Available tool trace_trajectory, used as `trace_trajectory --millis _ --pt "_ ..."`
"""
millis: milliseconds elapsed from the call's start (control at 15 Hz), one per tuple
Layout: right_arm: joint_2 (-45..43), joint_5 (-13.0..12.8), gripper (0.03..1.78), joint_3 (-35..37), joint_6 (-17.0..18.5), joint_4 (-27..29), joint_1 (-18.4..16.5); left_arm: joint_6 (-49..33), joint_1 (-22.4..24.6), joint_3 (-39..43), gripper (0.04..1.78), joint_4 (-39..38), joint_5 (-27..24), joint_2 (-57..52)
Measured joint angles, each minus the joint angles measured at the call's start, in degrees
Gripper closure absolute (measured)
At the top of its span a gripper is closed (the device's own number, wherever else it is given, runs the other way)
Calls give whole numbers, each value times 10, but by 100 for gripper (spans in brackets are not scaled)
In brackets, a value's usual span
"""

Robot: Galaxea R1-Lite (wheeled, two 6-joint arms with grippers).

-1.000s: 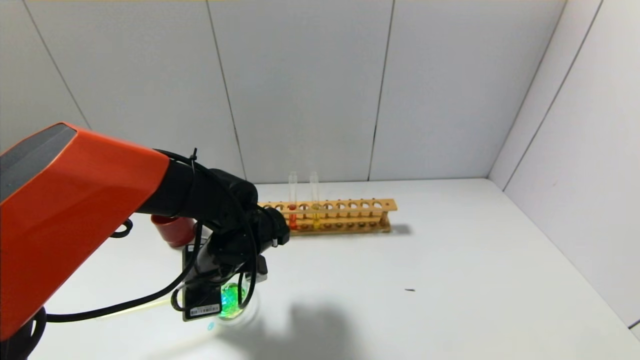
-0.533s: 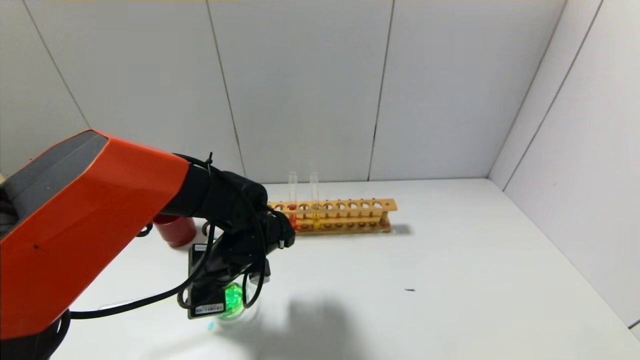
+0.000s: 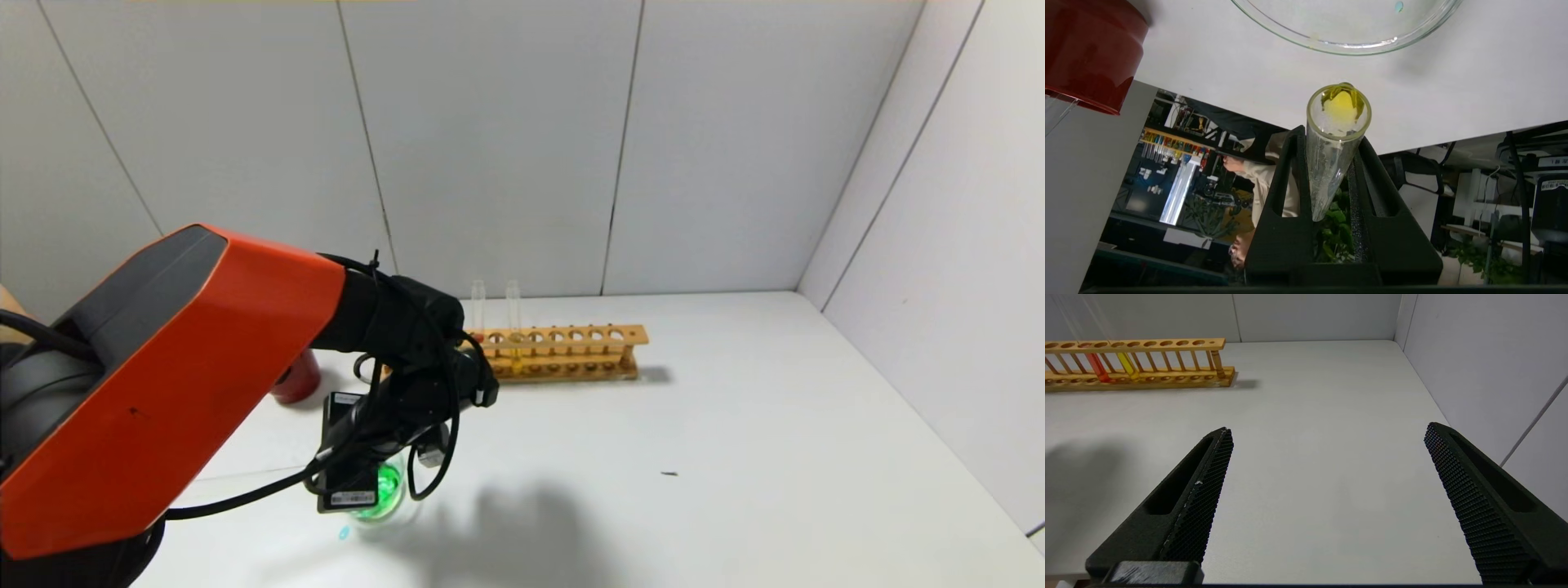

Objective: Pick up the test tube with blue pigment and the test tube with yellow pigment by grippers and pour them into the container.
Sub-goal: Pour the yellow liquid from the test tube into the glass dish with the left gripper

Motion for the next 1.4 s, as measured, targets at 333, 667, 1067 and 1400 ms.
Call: trace_trajectory --millis 333,667,1067,1400 --pt "0 0 10 0 0 0 0 -3 4 -31 152 57 1 15" --pt "0 0 10 0 0 0 0 -1 11 -41 152 87 10 22" --pt "0 0 10 0 0 0 0 -2 21 -67 152 99 16 38" --pt "0 0 10 0 0 0 0 -2 21 -72 152 100 17 43"
